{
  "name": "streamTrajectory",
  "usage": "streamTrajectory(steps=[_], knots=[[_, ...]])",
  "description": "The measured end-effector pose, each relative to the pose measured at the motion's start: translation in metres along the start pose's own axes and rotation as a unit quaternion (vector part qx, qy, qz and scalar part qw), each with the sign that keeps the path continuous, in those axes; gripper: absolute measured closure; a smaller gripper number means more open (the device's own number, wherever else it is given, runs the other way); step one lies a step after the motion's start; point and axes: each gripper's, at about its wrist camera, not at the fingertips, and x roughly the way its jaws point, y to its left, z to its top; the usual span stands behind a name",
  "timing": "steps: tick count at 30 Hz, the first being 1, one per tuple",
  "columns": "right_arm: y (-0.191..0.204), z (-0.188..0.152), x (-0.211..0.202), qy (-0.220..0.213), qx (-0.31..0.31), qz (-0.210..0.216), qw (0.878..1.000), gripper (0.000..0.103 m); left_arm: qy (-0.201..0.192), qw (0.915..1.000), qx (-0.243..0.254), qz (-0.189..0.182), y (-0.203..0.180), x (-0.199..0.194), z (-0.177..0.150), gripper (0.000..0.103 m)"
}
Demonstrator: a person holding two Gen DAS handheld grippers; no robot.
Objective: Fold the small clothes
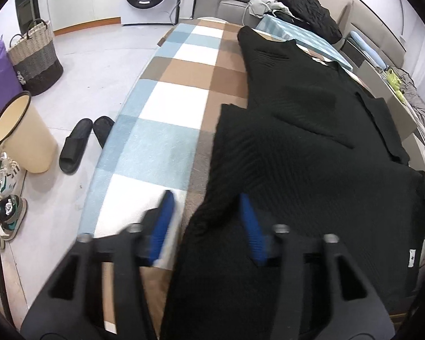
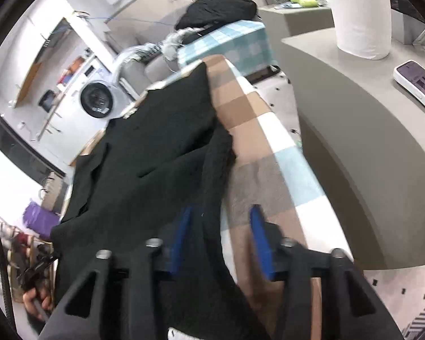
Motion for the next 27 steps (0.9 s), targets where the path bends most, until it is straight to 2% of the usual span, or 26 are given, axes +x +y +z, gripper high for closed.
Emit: streamTrajectory(steps=[4,5,6,7,8,11,17,27], knots=[[0.008,-0.011,0.007,0.023,-0.033,0.006,0.999,0.056,-0.001,1.0000,0.000,-0.006,-0.002,0.006,0.005,0.051],[0.011,-0.012,0.010,0.027,-0.041,0.002,0.999,0.065,-0.003,1.0000,0.000,-0.009,-0.003,0.007,0.007,0.052],[0.011,-0.014,0.010,0.024,-0.046,0.003,0.999,0.081,-0.006,0.9999,0.000,-0.013,-0.004,0.008,0.008,0.065],[0.017,-0.014,0.012,0.017,-0.057,0.007,0.998,0.088,-0.006,0.9998,0.000,-0.021,-0.005,0.010,0.009,0.075],[0.019,-0.014,0.014,0.014,-0.062,0.008,0.998,0.095,-0.003,0.9995,0.000,-0.032,-0.007,0.010,0.010,0.091],[0.025,-0.007,0.017,0.006,-0.060,0.014,0.998,0.096,-0.022,0.9993,0.013,-0.026,-0.012,0.003,0.006,0.100],[0.022,0.004,0.024,-0.003,-0.044,-0.003,0.999,0.096,-0.042,0.9982,0.012,-0.040,-0.007,-0.022,-0.012,0.101],[0.027,-0.002,0.033,0.009,-0.053,0.002,0.999,0.097,-0.057,0.9973,0.003,-0.045,0.004,-0.048,-0.040,0.101]])
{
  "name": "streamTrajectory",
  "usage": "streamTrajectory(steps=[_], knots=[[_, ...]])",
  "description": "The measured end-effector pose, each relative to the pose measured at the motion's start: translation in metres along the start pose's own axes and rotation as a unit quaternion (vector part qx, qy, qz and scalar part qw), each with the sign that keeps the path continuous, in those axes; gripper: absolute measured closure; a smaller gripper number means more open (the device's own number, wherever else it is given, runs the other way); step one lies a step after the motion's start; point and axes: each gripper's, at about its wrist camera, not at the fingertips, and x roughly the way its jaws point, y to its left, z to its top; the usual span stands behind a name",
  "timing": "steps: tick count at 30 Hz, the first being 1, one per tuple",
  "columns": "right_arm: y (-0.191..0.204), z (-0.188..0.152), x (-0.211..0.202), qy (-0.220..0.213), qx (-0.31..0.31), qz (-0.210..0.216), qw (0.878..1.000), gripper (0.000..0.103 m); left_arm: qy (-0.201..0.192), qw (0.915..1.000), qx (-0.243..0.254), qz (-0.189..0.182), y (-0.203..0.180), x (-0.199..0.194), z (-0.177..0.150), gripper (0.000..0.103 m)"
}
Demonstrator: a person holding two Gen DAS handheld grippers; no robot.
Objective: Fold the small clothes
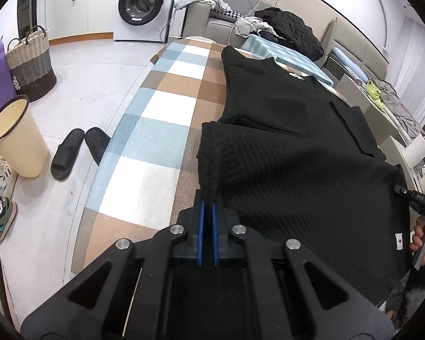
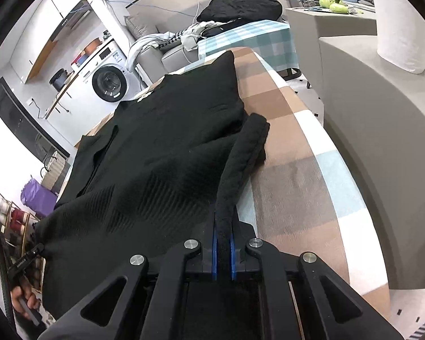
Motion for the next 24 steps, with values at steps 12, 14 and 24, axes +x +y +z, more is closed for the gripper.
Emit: streamTrajectory(steps=[12,14,24], knots=[[-0.021,-0.023,-0.033,-0.018,-0.002,-0.005,1.000,0.093,-0.006,0.9997,0.020,-0.009,-0.002,-0.018,-0.017,0.100],[-0.018,-0.026,-0.033,-0.011,0.001,-0.005,1.000,0.089,-0.003,0.9998,0.020,-0.010,-0.003,-0.018,-0.018,0.100],[-0.016,-0.080,-0.077,-0.026,-0.041,0.025,0.999,0.053,-0.001,0.9992,0.036,-0.015,-0.008,-0.030,-0.047,0.057]])
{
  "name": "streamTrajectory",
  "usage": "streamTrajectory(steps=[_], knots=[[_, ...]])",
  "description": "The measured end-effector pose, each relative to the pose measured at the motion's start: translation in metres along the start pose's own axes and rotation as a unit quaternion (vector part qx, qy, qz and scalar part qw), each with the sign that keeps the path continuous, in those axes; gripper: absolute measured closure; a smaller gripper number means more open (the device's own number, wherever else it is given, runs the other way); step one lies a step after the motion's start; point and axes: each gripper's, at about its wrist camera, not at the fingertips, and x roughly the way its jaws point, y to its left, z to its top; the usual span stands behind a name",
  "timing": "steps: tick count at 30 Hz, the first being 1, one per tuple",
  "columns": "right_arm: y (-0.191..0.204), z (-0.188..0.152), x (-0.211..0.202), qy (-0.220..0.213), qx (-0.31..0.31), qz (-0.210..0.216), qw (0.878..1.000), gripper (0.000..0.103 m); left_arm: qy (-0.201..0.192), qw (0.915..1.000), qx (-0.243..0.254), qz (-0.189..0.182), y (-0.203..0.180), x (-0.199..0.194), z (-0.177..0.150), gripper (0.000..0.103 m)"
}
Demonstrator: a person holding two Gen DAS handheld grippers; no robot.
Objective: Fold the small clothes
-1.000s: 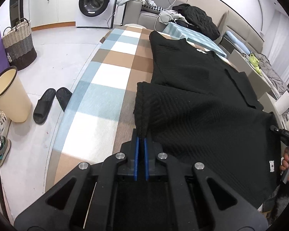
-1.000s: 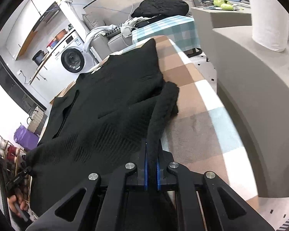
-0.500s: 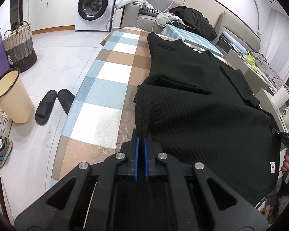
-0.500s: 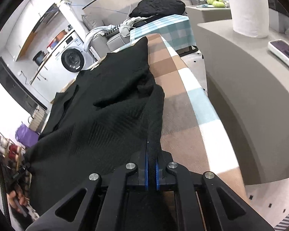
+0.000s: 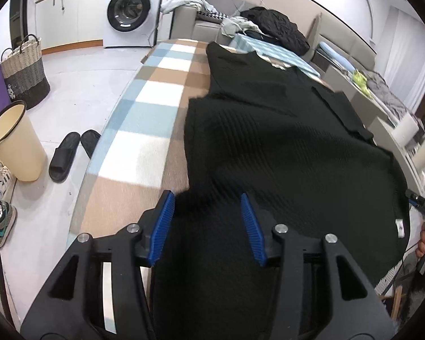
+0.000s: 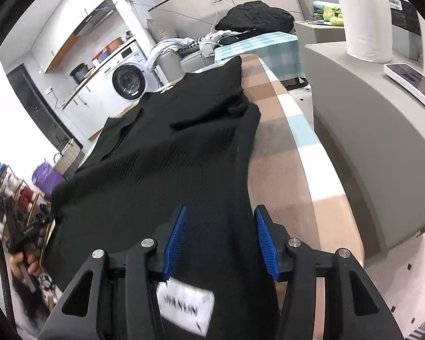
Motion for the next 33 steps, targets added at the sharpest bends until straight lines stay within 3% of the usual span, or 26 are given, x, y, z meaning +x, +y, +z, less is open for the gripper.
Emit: streamTrajectory(steps=[10,12,16,20,28,29,30,31,33], knots=[[-0.003,-0.030,-0.001,0.001,-0.020,-0.009,1.000,0.053,0.014,0.9996,0.011,0.021,0.000,0.003,-0.015,0.057],[0.000,-0.029,0.000,-0.002,-0.028,-0.009,1.000,0.062,0.012,0.9994,0.012,0.030,0.001,0.004,-0.015,0.058],[0.001,-0.029,0.001,-0.001,-0.033,-0.010,0.999,0.061,0.011,0.9994,-0.001,0.033,0.009,0.000,-0.012,0.058],[-0.001,-0.029,-0.001,0.002,-0.029,-0.008,1.000,0.058,0.004,0.9990,0.005,0.044,0.014,-0.002,-0.010,0.039],[0.002,-0.029,0.001,0.001,-0.037,-0.012,0.999,0.054,0.017,0.9985,0.023,0.048,0.011,0.016,-0.007,0.040],[0.003,-0.030,0.002,-0.001,-0.041,-0.014,0.999,0.054,0.017,0.9983,0.030,0.047,0.007,0.017,-0.006,0.046],[0.003,-0.030,0.002,-0.003,-0.044,-0.015,0.999,0.055,0.016,0.9980,0.039,0.047,0.004,0.019,-0.006,0.061],[0.004,-0.030,0.002,-0.006,-0.050,-0.019,0.999,0.058,0.016,0.9975,0.046,0.052,0.001,0.020,-0.005,0.067],[0.008,-0.031,0.004,-0.009,-0.060,-0.022,0.998,0.084,0.014,0.9983,0.048,0.032,-0.001,0.020,-0.005,0.094]])
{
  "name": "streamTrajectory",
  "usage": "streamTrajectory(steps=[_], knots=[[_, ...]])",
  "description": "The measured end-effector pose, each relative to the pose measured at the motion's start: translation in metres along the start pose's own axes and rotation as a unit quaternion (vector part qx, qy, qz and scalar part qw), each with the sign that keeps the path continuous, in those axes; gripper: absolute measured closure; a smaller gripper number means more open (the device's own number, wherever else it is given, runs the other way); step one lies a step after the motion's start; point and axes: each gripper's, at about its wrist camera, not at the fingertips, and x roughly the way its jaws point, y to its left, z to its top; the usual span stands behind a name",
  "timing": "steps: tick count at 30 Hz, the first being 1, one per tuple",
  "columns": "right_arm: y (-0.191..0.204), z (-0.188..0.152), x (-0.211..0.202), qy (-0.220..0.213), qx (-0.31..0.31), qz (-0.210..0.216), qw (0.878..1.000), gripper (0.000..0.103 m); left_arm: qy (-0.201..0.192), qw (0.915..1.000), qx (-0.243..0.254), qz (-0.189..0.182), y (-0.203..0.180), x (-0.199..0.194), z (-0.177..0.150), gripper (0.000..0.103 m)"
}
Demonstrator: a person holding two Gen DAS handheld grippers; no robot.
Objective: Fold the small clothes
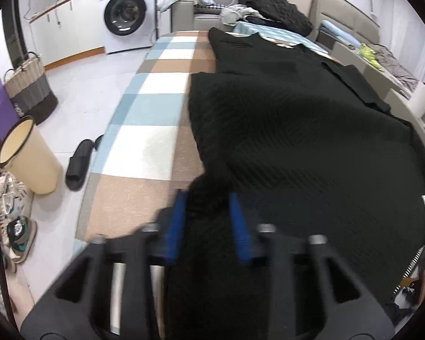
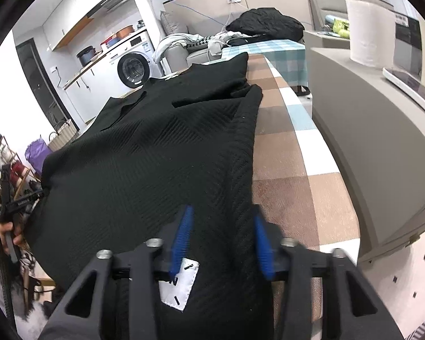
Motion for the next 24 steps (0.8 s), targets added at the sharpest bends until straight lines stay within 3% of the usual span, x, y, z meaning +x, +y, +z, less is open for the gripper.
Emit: streamTrajectory(steps=[2,7,15,19,24], knots=[[0.005,0.001,-0.001,-0.011,-0.013,-0.002,1.000,0.095,-0.013,0.9999,0.003,-0.008,-0.001,-0.004,0.000,0.095],[0.005,0.006,-0.025,-0.080,-0.013,0.016,0.997,0.097,-0.066,0.9975,0.009,-0.022,-0.003,-0.032,0.002,0.096],[-0.002,0.026,-0.046,-0.153,0.027,0.010,0.988,0.099,-0.138,0.9890,-0.033,-0.041,0.009,-0.066,0.013,0.100],[-0.007,0.039,-0.052,-0.189,0.049,0.015,0.981,0.099,-0.149,0.9858,-0.052,-0.057,0.018,-0.074,0.020,0.100],[-0.003,0.055,-0.045,-0.182,0.044,0.009,0.982,0.099,-0.146,0.9865,-0.052,-0.051,0.018,-0.068,0.027,0.100]])
